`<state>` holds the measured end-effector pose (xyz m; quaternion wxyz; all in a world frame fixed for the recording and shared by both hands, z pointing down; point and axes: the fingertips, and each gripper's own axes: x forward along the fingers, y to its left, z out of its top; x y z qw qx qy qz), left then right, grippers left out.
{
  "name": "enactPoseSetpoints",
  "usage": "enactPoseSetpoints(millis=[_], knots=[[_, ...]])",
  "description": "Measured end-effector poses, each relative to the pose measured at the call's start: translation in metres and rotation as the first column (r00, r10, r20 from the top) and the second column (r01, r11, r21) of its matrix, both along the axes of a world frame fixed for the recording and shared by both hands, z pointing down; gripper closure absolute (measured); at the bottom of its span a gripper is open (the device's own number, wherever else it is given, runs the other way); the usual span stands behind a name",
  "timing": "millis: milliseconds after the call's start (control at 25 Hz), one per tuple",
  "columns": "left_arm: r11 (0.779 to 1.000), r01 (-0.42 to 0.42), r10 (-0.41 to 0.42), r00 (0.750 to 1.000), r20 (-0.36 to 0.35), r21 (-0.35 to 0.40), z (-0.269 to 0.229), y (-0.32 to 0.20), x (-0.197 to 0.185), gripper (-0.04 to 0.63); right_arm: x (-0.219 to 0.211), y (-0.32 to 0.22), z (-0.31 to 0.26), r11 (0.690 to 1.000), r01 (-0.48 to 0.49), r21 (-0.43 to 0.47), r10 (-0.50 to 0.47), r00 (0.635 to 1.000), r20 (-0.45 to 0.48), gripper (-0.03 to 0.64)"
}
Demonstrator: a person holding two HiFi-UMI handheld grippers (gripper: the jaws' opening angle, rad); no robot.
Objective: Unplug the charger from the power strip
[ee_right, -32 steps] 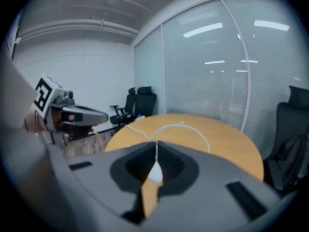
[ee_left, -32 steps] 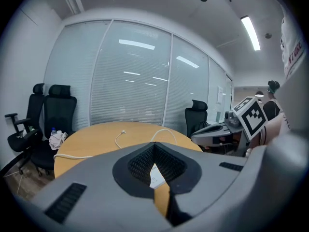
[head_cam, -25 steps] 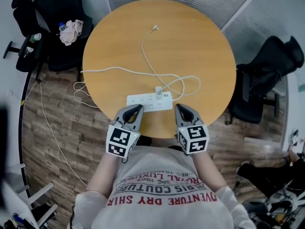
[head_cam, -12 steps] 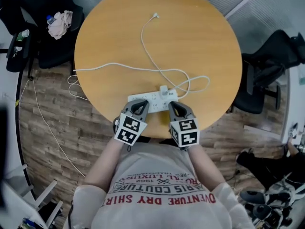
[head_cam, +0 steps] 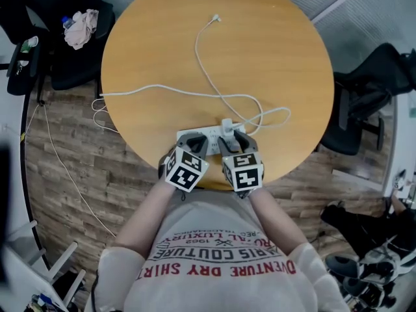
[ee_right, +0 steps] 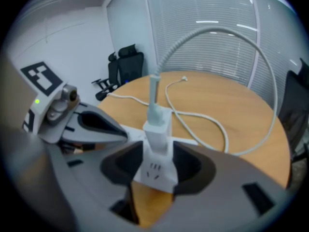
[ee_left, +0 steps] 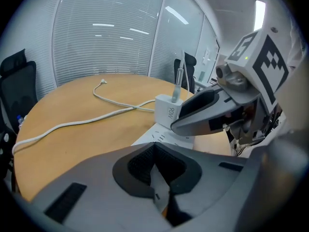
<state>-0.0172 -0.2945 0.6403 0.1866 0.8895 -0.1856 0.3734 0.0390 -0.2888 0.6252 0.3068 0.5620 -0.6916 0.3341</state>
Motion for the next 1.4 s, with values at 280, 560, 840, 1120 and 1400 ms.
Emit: enactPoseSetpoints(millis=[280,560,840,1120,1400], knots=[[0.999,0.014,-0.015,1.000,-0.025,-0.048,0.001,-0.003,-0.001,0.561,0.003,-0.015,0.012,0.997,-0.070,-0.041,0.069,0.997,-0.021,0.430],[0.996,0.055,-0.058,0.998,-0.032,-0.073,0.002,-0.009,-0.005,0.561,0.000,-0.016,0.012,0.996,-0.080,-0.051,0.076,0.995,-0.063,0.449],[0.999,0.055,-0.054,0.999,-0.005,0.003,0.001,-0.010,-0.005,0.561,-0.001,-0.013,0.010,0.994,-0.086,-0.067,0.080,0.994,-0.077,0.457],[0.999,0.045,-0.045,0.999,0.004,0.012,0.003,-0.012,-0.004,0.561,0.002,-0.016,-0.005,0.993,-0.106,-0.044,0.102,0.992,-0.076,0.460],[0.998,0.047,-0.047,0.999,0.007,0.034,0.003,-0.011,-0.007,0.561,0.001,-0.021,-0.034,0.997,-0.078,0.028,0.080,0.995,-0.056,0.460]])
